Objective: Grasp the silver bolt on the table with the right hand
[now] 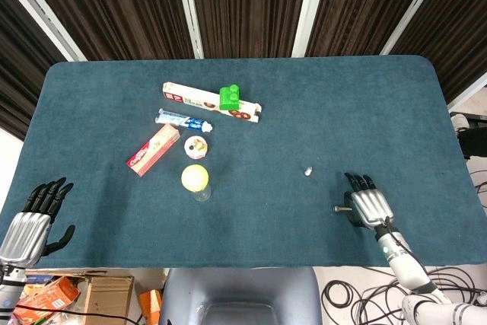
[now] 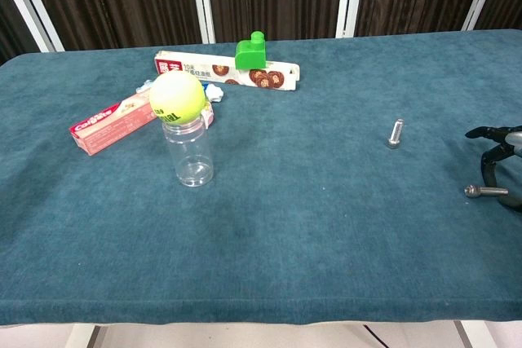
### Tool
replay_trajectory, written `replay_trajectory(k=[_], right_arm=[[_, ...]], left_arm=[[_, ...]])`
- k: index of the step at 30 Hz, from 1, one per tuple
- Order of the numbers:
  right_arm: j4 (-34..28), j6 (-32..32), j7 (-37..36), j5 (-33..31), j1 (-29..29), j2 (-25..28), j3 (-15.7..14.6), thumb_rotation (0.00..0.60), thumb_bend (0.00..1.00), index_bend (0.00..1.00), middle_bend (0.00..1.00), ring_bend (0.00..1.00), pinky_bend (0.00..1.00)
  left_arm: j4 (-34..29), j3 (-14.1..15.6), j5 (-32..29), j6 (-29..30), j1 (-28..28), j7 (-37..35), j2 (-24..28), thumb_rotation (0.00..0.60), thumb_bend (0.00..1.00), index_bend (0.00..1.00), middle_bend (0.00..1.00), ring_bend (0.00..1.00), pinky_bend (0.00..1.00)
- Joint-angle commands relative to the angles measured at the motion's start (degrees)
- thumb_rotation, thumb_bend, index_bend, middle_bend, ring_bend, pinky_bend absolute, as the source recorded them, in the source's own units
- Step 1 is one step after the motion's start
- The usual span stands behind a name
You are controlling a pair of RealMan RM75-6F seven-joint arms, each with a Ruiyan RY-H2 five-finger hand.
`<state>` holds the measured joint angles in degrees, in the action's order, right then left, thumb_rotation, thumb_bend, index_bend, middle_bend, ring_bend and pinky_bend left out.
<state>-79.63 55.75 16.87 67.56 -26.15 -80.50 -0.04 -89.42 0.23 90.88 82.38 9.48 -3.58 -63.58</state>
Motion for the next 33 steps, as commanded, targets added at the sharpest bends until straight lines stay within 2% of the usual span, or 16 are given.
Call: replay_trajectory(k=[1, 10, 21, 33], right_arm=[[-0.1, 0.1, -0.1, 0.1, 0.1, 0.0, 0.1, 0.600, 0.33, 0.53, 0.00, 0.00, 0.00], [-1.6, 1.9, 0.0, 1.1, 0.8, 0.7, 0.8, 0.600, 0.33, 0.59, 0.00, 0.00, 0.00], [-5.5, 2.8, -0.2, 2.4, 0.2, 1.8, 2.5, 0.600, 0.33, 0.57, 0.00, 0.00, 0.00], [-7.4, 1.6, 3.4, -0.6, -0.8, 1.7, 3.4, 0.600, 0.33, 0.55, 0.00, 0.00, 0.00]], left_arm=[[0.0, 0.0, 0.0, 0.0, 0.0, 0.0, 0.0, 0.600, 0.38, 0.00, 0.00, 0.00, 0.07], [0.0, 0.0, 0.0, 0.1, 0.0, 0.0, 0.0, 0.600, 0.38, 0.00, 0.00, 0.00, 0.08], [0.0, 0.0, 0.1, 0.0, 0.1, 0.2, -0.1, 0.600, 0.38, 0.00, 0.00, 0.00, 0.07], [0.0, 0.0, 0.2, 0.4, -0.2, -0.2, 0.1, 0.600, 0.38, 0.00, 0.00, 0.00, 0.07]])
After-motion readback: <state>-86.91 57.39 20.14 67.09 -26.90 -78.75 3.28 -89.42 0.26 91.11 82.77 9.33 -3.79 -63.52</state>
